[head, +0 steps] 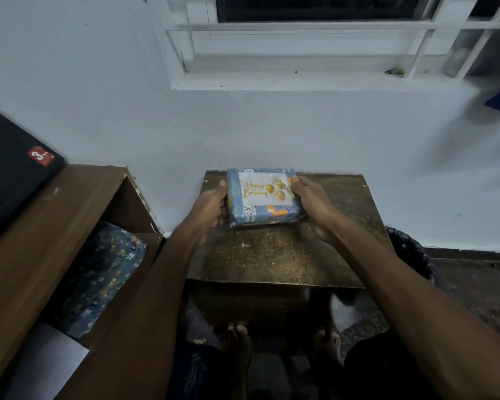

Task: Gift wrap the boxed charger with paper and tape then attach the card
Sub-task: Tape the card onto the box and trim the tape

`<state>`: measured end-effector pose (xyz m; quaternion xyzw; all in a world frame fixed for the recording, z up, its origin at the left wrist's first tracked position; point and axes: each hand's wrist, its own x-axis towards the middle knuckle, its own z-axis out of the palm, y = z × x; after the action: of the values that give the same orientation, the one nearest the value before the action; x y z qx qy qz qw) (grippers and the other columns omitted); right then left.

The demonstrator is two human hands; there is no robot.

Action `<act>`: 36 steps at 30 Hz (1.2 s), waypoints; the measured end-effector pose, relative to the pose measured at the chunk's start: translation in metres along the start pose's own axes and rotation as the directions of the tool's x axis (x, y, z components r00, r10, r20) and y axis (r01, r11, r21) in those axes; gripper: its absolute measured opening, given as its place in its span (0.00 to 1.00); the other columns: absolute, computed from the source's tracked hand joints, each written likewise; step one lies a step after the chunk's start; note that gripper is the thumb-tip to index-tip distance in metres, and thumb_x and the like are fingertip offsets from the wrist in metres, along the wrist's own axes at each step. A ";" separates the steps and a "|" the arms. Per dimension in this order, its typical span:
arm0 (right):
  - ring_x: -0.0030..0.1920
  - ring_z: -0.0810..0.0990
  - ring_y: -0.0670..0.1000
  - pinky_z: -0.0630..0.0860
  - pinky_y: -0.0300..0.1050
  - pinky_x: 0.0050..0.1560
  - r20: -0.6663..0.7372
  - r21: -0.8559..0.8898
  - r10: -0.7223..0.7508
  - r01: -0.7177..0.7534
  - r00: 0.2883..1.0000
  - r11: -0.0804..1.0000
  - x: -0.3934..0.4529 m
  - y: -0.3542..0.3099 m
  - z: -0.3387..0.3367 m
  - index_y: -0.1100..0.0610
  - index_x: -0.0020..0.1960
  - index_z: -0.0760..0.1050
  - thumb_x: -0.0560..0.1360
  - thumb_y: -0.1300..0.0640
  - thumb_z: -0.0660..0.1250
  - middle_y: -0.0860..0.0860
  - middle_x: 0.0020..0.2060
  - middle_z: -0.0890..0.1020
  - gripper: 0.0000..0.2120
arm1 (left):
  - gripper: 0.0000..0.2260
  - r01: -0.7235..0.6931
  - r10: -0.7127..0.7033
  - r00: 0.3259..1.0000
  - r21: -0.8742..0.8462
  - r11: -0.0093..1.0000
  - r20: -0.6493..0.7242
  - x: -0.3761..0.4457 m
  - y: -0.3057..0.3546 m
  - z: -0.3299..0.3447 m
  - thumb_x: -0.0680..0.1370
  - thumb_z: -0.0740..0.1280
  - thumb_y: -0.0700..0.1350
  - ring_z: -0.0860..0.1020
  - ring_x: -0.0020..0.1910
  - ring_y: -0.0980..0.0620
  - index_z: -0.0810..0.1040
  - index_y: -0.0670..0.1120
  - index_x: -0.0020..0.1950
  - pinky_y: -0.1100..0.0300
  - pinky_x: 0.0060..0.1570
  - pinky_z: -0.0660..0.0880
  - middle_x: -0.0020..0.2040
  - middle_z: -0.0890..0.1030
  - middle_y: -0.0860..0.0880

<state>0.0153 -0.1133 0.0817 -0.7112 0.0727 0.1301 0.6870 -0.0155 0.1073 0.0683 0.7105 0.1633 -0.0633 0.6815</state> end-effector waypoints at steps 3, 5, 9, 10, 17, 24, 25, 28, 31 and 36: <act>0.51 0.87 0.49 0.84 0.42 0.45 -0.022 -0.055 -0.041 0.040 0.999 0.998 -0.001 0.002 -0.002 0.55 0.67 0.75 0.86 0.52 0.62 0.51 0.57 0.85 0.12 | 0.22 -0.008 0.009 1.000 0.026 1.000 -0.025 -0.001 0.000 0.000 0.89 0.50 0.59 0.85 0.41 0.57 0.80 0.51 0.62 0.60 0.37 0.81 0.48 0.86 0.51; 0.54 0.86 0.49 0.84 0.48 0.53 -0.021 -0.201 -0.102 0.096 0.995 0.975 -0.001 0.003 -0.003 0.53 0.67 0.77 0.84 0.48 0.64 0.50 0.59 0.85 0.15 | 0.18 -0.037 0.036 0.999 0.073 0.997 0.014 0.002 -0.003 -0.001 0.88 0.54 0.60 0.86 0.48 0.57 0.79 0.53 0.66 0.58 0.46 0.82 0.53 0.86 0.55; 0.50 0.86 0.52 0.82 0.55 0.55 0.067 -0.650 -0.195 0.190 0.979 0.735 -0.009 0.004 -0.004 0.53 0.61 0.82 0.85 0.44 0.60 0.49 0.55 0.86 0.17 | 0.24 -0.072 0.052 0.996 0.343 0.937 0.066 0.005 -0.016 -0.003 0.80 0.68 0.66 0.84 0.59 0.52 0.73 0.55 0.71 0.46 0.67 0.78 0.62 0.84 0.54; 0.43 0.88 0.54 0.83 0.56 0.52 0.067 -0.665 -0.184 0.181 0.981 0.724 -0.009 0.005 -0.004 0.56 0.55 0.82 0.86 0.46 0.59 0.52 0.49 0.87 0.18 | 0.22 -0.057 0.041 0.998 0.394 0.917 0.048 0.006 -0.018 -0.004 0.81 0.68 0.65 0.83 0.59 0.51 0.74 0.55 0.70 0.47 0.67 0.78 0.63 0.83 0.53; 0.40 0.89 0.54 0.86 0.57 0.50 0.041 -0.555 -0.102 0.107 0.994 0.825 -0.001 0.008 -0.006 0.64 0.60 0.80 0.83 0.63 0.65 0.54 0.46 0.86 0.09 | 0.35 0.089 0.020 0.989 0.697 0.712 -0.146 0.015 -0.022 0.000 0.78 0.58 0.70 0.78 0.64 0.41 0.75 0.47 0.73 0.45 0.67 0.76 0.68 0.79 0.42; 0.45 0.85 0.46 0.81 0.37 0.40 0.126 -0.495 -0.115 0.163 0.985 0.853 -0.003 0.007 -0.009 0.60 0.75 0.71 0.80 0.68 0.67 0.50 0.56 0.84 0.24 | 0.73 -0.009 -0.067 0.996 0.779 0.627 0.066 0.013 -0.014 -0.009 0.53 0.75 0.78 0.60 0.82 0.37 0.46 0.48 0.87 0.36 0.78 0.64 0.84 0.56 0.40; 0.45 0.84 0.45 0.81 0.40 0.42 0.133 -0.480 -0.115 0.166 0.984 0.862 -0.001 0.008 -0.010 0.61 0.76 0.70 0.80 0.69 0.66 0.50 0.56 0.84 0.25 | 0.76 -0.054 -0.065 0.992 0.822 0.567 0.111 0.010 -0.015 -0.008 0.51 0.78 0.76 0.55 0.83 0.37 0.40 0.50 0.87 0.36 0.80 0.60 0.85 0.52 0.41; 0.49 0.83 0.49 0.82 0.54 0.54 0.129 -0.474 -0.114 0.163 0.985 0.865 0.005 0.010 -0.013 0.59 0.78 0.69 0.78 0.69 0.66 0.52 0.59 0.85 0.28 | 0.73 -0.140 0.017 0.989 0.876 0.461 0.149 0.008 -0.023 -0.003 0.60 0.86 0.64 0.49 0.84 0.36 0.36 0.53 0.86 0.36 0.81 0.56 0.85 0.46 0.41; 0.56 0.83 0.51 0.81 0.50 0.51 0.137 -0.456 -0.111 0.162 0.984 0.875 0.005 0.012 -0.012 0.58 0.76 0.70 0.78 0.71 0.65 0.53 0.62 0.84 0.28 | 0.69 -0.169 0.071 0.986 0.882 0.439 0.153 0.016 -0.027 -0.003 0.62 0.87 0.60 0.51 0.83 0.37 0.39 0.55 0.87 0.36 0.80 0.58 0.85 0.47 0.43; 0.54 0.85 0.50 0.82 0.45 0.48 0.112 -0.442 -0.143 0.179 0.983 0.879 0.007 0.011 -0.015 0.59 0.70 0.76 0.75 0.73 0.69 0.52 0.57 0.85 0.25 | 0.64 -0.169 0.122 0.984 0.881 0.442 0.128 0.017 -0.024 -0.006 0.62 0.87 0.58 0.62 0.78 0.39 0.47 0.58 0.86 0.36 0.73 0.70 0.82 0.58 0.45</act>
<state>0.0206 -0.1281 0.0694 -0.8490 -0.0450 0.1128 0.5142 -0.0080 0.1166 0.0410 0.9709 0.0293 -0.0964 0.2175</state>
